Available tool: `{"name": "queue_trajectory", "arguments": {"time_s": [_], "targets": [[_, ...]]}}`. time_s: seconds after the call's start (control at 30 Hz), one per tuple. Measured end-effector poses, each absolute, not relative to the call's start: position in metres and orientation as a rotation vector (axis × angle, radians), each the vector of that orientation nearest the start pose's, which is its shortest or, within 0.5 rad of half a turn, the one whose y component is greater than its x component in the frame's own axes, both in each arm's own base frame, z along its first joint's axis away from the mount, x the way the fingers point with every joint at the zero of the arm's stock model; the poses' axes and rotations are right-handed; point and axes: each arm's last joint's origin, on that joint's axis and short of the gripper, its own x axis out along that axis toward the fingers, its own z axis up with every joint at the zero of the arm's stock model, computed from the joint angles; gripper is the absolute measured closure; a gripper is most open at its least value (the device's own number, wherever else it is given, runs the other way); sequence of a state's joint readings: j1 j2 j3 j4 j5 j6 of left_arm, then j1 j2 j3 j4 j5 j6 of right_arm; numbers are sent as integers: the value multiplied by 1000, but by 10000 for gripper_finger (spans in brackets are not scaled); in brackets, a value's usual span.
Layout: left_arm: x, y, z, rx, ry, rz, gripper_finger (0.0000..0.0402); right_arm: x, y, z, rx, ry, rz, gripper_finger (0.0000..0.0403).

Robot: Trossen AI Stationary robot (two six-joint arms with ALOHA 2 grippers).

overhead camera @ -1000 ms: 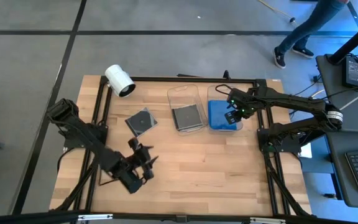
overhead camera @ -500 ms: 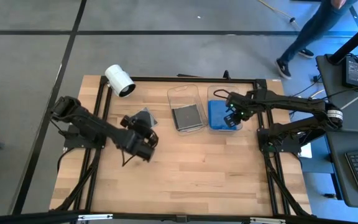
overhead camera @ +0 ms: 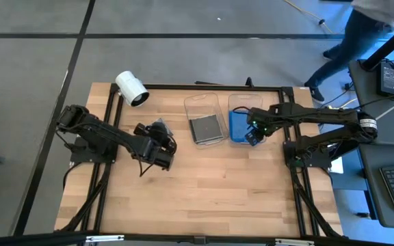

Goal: Pick & place jewel cases by type
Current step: Put the black cd case into the left transparent bin

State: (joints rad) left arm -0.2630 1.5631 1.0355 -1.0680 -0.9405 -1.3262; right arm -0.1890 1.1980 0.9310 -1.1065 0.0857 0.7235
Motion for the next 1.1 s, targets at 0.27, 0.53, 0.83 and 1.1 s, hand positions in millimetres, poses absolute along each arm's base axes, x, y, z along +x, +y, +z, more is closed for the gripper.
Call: {"name": "queue_trajectory", "arguments": {"time_s": [0.27,0.53,0.83,1.1], "targets": [[257,-26,211,-279,679,1272,117,191,-28,265,400,1019,-765,233],[261,3,203,-410,648,1433,120,198,3,285,320,692,-656,233],[269,39,170,-571,673,1652,120,205,36,244,273,670,-503,233],[267,71,147,-620,812,1760,120,194,48,216,333,709,-499,233]]}}
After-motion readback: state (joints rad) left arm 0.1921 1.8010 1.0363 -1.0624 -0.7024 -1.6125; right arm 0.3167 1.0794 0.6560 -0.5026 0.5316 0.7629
